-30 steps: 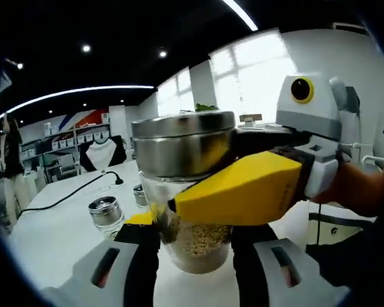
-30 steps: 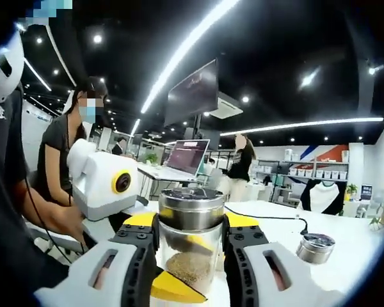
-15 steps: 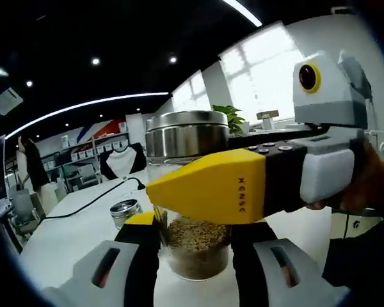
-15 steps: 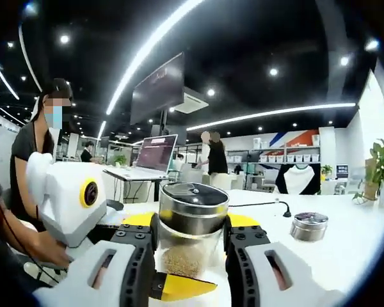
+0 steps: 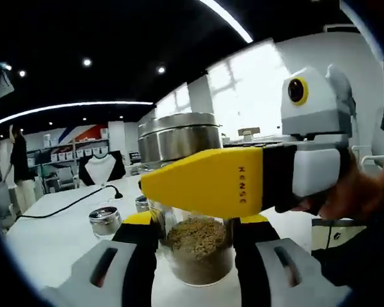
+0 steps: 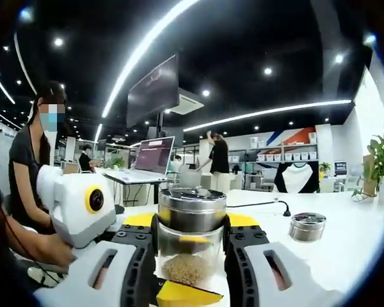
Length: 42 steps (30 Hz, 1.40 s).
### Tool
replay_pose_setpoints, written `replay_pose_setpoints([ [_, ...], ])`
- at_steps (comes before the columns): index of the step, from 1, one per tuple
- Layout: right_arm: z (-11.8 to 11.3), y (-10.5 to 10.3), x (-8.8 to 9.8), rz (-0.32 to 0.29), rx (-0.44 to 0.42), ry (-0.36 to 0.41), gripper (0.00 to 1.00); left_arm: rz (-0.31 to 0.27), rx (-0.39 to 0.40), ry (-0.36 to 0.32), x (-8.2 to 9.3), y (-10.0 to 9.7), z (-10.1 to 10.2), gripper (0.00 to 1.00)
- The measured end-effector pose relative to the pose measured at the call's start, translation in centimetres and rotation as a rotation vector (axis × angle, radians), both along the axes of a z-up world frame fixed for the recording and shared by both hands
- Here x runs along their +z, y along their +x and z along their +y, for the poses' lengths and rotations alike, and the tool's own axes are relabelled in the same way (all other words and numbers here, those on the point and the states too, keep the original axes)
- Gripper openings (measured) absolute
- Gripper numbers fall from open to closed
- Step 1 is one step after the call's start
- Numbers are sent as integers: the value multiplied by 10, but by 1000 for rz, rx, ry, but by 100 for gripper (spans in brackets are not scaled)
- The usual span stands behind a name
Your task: Rotate the seasoning bottle until the label or dispensing opening points toward the visible target arrow and the bottle remains upright within the marked orientation range
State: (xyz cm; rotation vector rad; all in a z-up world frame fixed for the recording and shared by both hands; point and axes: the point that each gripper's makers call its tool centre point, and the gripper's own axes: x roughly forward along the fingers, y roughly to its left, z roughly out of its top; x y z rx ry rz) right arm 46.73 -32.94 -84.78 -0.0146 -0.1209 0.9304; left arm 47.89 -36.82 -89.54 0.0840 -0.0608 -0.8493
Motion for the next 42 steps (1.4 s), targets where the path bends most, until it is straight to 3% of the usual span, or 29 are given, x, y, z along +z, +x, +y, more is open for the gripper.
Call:
replay_pose_setpoints([
  [6, -2, -14, 3, 5, 179, 12, 38, 43, -163, -91, 8, -15, -5, 46],
  [7, -2, -20, 5, -9, 226, 8, 38, 28, -232, -91, 11, -23, -8, 45],
  [9, -3, -27, 5, -17, 264, -3, 38, 14, -302, -94, 16, -33, -9, 45],
  [10, -4, -37, 10, -31, 330, 12, 38, 7, -336, -97, 18, -39, -10, 45],
  [13, -6, -53, 16, -30, 423, 38, 38, -10, -429, -109, 26, -55, -12, 45],
  [18, -8, -64, 19, -30, 490, 60, 38, 8, -482, -130, 28, -65, -18, 45],
  [22, -6, -63, 19, -71, 470, 23, 38, -12, -417, -103, 28, -60, -19, 45],
  [27, -7, -50, 19, -83, 400, 32, 37, -43, -226, -31, 28, -38, -11, 45],
  [28, -8, -43, 18, -73, 360, 32, 37, -40, -158, -10, 27, -30, -6, 45],
  [32, -3, -32, 17, -82, 268, 17, 37, -64, -10, 56, 25, -14, 1, 45],
  [37, 4, -23, 20, -110, 146, 0, 37, -38, 62, -18, 27, -8, 6, 45],
  [42, 6, -16, 20, -123, 36, -40, 37, -56, 154, -18, 26, 1, 15, 45],
])
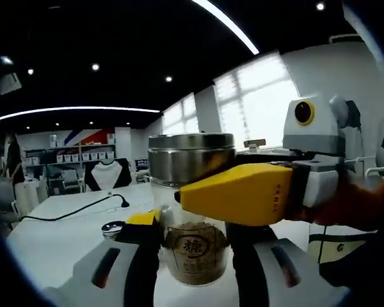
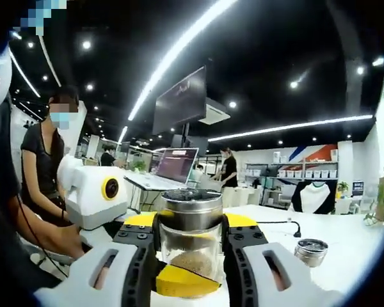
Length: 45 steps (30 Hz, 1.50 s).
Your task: Rotate the seasoning bottle until the label or dispensing opening points toward the visible target arrow and the bottle remains upright within the marked orientation range
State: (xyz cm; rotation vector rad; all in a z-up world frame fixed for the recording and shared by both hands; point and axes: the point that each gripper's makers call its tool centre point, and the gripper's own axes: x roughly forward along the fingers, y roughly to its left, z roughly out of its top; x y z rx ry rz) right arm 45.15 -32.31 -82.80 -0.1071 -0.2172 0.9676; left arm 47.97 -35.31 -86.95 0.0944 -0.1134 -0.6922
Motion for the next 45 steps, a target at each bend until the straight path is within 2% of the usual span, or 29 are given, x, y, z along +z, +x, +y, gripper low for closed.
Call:
replay_pose_setpoints([
  [4, 3, 3, 0, 12, -51, 21, 37, -40, 85, 29, 0, 3, 6, 45],
  [7, 0, 4, -1, 22, -63, 29, 36, -50, 57, 41, -1, 4, 4, 45],
  [8, -3, 6, -1, 25, -59, 32, 36, -49, 27, 44, -1, 3, 1, 45],
  [9, -5, 6, -2, 55, -33, 43, 36, -26, -17, 58, -4, 0, -2, 45],
  [11, -8, 5, -1, 103, 18, 69, 36, -34, -56, 54, -2, -2, -4, 45],
  [13, -10, 5, -1, 115, 29, 76, 36, -44, -126, 38, 2, -8, -9, 45],
  [14, -18, 0, 4, 143, 122, 118, 36, -49, -161, 30, 4, -11, -12, 45],
  [15, -19, -2, 4, 152, 142, 122, 36, -40, -199, 10, 5, -15, -14, 45],
  [20, -24, -11, 1, 201, 263, 122, 36, 42, -346, -29, 0, -27, -23, 45],
  [21, -22, -19, -1, 190, 321, 103, 36, 79, -380, -44, -3, -31, -26, 45],
  [23, -20, -28, -5, 190, 377, 69, 36, 128, -461, -40, -10, -40, -33, 46],
  [24, -19, -32, -7, 194, 402, 62, 36, 127, -472, -31, -11, -43, -35, 47],
  [27, -21, -29, -9, 190, 397, 54, 36, 116, -417, -7, -15, -39, -35, 46],
  [30, -19, -28, -8, 170, 378, 50, 36, 133, -379, -14, -15, -35, -35, 46],
  [32, -17, -26, -7, 152, 353, 43, 37, 112, -303, -5, -13, -27, -32, 46],
  [34, -15, -18, -9, 145, 295, 16, 37, 101, -230, 25, -16, -20, -28, 46],
  [37, -12, -10, -9, 137, 219, 3, 37, 108, -143, 7, -15, -10, -21, 46],
  [41, -6, -5, -11, 111, 136, -31, 37, 97, -78, 10, -16, -5, -16, 46],
  [45, -3, 1, -16, 107, 62, -63, 37, 87, -12, 54, -20, 2, -9, 46],
])
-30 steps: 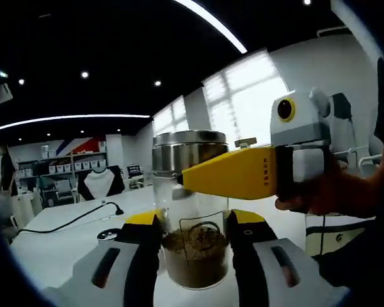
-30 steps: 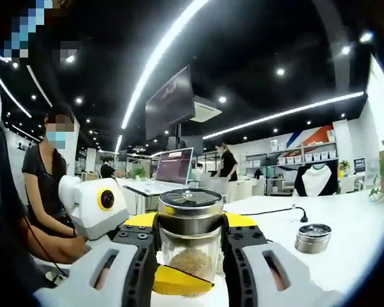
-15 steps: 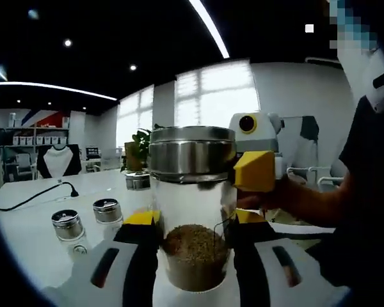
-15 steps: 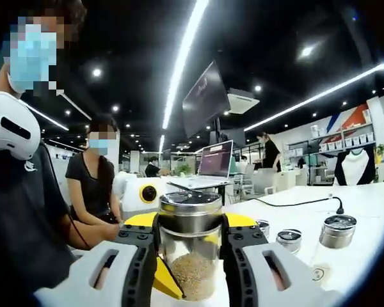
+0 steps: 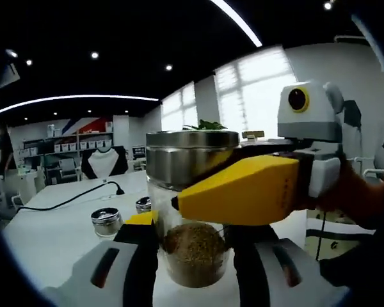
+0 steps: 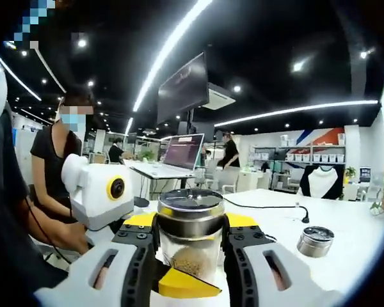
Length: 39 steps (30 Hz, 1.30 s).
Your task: Rotate the seasoning bottle until the label or dispensing opening points toward the visible target arrow and the bottle remains upright within the marked orientation range
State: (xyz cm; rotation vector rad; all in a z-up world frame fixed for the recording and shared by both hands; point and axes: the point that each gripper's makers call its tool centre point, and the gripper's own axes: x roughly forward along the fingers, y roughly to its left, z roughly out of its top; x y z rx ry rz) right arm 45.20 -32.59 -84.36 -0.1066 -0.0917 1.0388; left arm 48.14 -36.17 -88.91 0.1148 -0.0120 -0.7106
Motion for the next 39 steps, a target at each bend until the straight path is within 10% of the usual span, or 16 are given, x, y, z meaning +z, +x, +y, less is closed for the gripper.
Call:
replay_pose_setpoints([
  [7, 3, 5, -6, -42, -80, -80, 37, -3, 49, 59, -7, 7, 8, 46],
  [17, -12, 10, -12, 47, -86, -77, 36, -14, -120, 40, -13, 1, -9, 47],
  [32, -62, 35, 4, 59, -231, -5, 36, -95, -34, -23, 16, 11, 24, 81],
  [39, -91, 46, 10, 45, -303, 13, 36, -19, -3, -50, 9, 22, 44, 98],
])
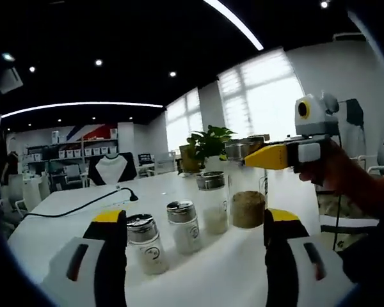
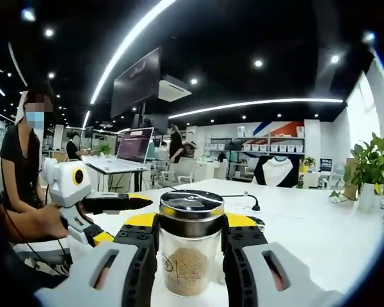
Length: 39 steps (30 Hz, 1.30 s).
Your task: Rotate the seasoning bottle until the label or dispensing opening points toward the visible target arrow and the bottle remains upright within the marked orientation range
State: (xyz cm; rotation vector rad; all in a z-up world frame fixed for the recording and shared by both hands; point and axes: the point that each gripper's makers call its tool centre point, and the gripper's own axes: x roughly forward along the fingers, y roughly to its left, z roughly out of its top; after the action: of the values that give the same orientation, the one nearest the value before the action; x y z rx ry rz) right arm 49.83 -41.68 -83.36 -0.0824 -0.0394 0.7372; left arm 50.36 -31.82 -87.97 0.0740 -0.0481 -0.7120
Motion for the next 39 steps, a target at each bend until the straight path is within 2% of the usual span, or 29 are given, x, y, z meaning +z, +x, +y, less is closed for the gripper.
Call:
replay_pose_setpoints([
  [5, -18, 10, -5, 20, -36, 28, 36, 40, 20, -23, -5, 5, 10, 100],
  [10, -36, 21, -12, 30, -69, 29, 36, 49, 23, -31, -7, 6, 12, 100],
  [14, -54, 33, -24, 62, -92, 53, 36, 57, 24, -36, -9, 8, 14, 100],
  [17, -68, 42, -35, 74, -116, 48, 36, 70, 24, -46, -11, 9, 14, 100],
  [21, -82, 50, -39, 66, -130, 22, 36, 76, 30, -42, -13, 10, 14, 100],
  [30, -97, 66, -45, 46, -77, -26, 36, 84, 33, -23, -16, 10, 12, 100],
  [36, -102, 75, -51, 55, -48, -42, 36, 82, 39, -28, -15, 10, 13, 100],
  [39, -103, 78, -58, 63, -32, -79, 36, 79, 42, -29, -14, 9, 14, 100],
])
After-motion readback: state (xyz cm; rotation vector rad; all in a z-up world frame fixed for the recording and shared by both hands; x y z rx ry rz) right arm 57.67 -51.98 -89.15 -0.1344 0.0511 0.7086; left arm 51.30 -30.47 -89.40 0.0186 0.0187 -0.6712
